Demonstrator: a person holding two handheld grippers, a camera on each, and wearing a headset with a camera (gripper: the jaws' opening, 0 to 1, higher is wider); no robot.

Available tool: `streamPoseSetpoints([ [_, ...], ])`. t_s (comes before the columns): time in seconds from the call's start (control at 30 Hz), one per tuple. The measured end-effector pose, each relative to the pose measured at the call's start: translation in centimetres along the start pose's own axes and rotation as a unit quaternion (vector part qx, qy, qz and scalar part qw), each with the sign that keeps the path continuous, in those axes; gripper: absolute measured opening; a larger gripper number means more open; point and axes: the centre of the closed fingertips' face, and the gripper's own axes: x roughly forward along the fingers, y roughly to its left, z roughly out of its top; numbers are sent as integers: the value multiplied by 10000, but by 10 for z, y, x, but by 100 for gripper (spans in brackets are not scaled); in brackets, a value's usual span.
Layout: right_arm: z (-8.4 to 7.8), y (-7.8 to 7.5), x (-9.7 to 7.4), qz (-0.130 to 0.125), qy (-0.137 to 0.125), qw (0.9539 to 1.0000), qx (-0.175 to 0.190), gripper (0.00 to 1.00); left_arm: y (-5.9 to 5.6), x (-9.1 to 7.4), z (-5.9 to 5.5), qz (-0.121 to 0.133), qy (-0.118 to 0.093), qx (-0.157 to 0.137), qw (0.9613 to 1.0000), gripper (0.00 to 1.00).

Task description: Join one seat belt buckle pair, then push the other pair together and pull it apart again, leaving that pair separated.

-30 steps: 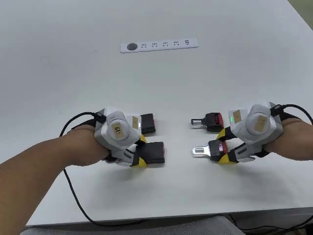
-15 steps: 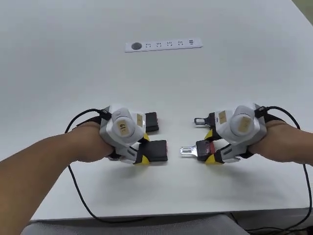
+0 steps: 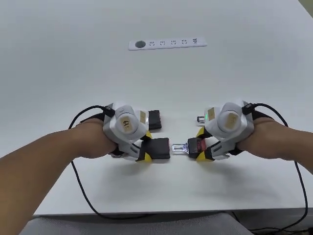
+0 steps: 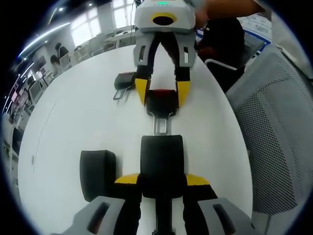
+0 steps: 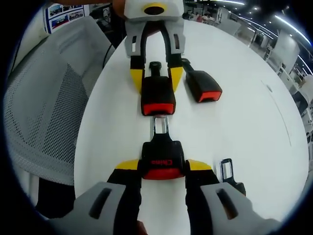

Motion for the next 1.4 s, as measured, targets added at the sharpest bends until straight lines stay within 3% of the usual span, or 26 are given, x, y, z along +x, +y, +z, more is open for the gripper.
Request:
streamPoseSetpoints([
  [0.33,6,3,3,-4,78,10000,-50,34,0,1,0,-11,26,-19,10000,33],
  [1.4,21,1,12,96,-364,9993,-32,32,0,-1,1,-5,-55,-52,10000,32],
])
